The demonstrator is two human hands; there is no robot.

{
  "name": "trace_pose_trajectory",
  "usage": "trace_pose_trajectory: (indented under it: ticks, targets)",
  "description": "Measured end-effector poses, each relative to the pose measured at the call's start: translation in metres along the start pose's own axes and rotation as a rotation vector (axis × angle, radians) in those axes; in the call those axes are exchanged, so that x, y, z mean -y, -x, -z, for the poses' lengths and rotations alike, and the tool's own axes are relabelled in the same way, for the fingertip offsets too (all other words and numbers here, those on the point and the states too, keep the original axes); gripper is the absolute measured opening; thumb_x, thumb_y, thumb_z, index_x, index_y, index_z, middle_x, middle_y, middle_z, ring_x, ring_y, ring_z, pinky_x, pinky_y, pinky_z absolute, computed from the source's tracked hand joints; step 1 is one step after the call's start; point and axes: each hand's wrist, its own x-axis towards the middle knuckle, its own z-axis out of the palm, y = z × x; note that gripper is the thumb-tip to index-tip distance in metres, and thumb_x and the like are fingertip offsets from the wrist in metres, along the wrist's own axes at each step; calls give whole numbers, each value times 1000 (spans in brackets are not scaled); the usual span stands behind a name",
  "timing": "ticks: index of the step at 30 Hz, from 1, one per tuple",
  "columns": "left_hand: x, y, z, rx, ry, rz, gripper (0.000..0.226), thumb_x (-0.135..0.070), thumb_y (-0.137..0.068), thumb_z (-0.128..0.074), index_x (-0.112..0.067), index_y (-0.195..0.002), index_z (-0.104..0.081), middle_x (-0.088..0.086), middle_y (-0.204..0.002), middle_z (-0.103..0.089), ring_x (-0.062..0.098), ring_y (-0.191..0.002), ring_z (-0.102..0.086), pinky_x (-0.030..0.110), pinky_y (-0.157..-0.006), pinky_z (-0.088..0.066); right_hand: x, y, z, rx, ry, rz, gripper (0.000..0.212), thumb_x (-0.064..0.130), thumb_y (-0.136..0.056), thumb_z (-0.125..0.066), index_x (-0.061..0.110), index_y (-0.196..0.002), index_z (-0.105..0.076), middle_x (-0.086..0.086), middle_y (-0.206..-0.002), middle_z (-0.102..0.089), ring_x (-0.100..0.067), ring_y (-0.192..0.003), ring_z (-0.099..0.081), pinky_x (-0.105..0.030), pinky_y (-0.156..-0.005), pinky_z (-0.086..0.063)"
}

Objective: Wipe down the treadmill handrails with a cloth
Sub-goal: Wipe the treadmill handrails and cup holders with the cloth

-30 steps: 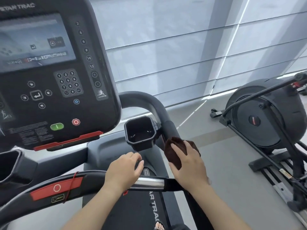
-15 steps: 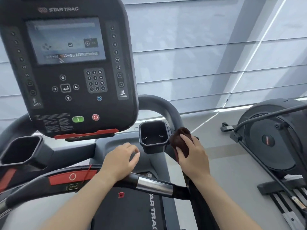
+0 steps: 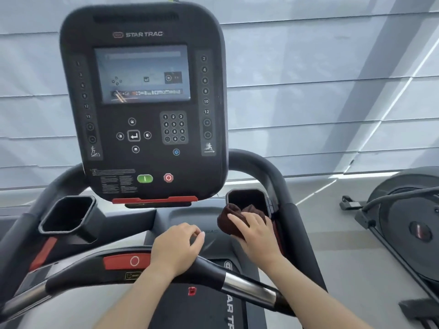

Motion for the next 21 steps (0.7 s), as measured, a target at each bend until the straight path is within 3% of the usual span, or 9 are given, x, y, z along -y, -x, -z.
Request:
trace_pose_trajectory:
  ticks: [5,10,13,18,21]
  targets:
    - [-1,-1,-1,-41,1,-8,31,-53,-83,-32,-37,-85,-59,-19,-89,-62,2,-77,-48,26,-59,-35,13,5,-7,-83,2,-145,53,26,-60,-88,20,-109,-69,-8,-95,-68,-28,-86,-66,-50,-77,-51]
    - [-1,-2,-2,-29,-1,-10,30,-56,-82,-33,-39,-85,-58,-21,-88,-61,3,-77,-50,25,-57,-36,16,-3,0,-30,-38,-70,52,25,-62,-87,21,-110,-68,-6,-96,-69,-28,-86,-67,-48,-72,-52]
    - [0,-1,-2,-31,-2,-24,30,-56,-81,-32,-41,-83,-57,-22,-87,-61,1,-77,-50,22,-56,-33,-2,-2,13,-33,-158,-222,45,23,-78,-76,20,-120,-61,-7,-108,-66,-31,-97,-62,-49,-78,-49]
    - [-3,-4,-2,-37,0,-19,31,-60,-78,-29,-42,-82,-55,-25,-84,-58,-1,-76,-49,20,-55,-29,-25,-20,30,-274,-172,-375,47,20,-82,-71,18,-126,-55,-11,-114,-62,-33,-101,-57,-51,-84,-48]
    - [-4,-3,-2,-34,8,-12,32,-61,-78,-28,-42,-81,-54,-25,-80,-55,-1,-74,-49,18,-53,-30,-24,-29,21,-198,-127,-446,47,21,-84,-69,19,-128,-54,-12,-121,-60,-34,-110,-53,-57,-90,-44]
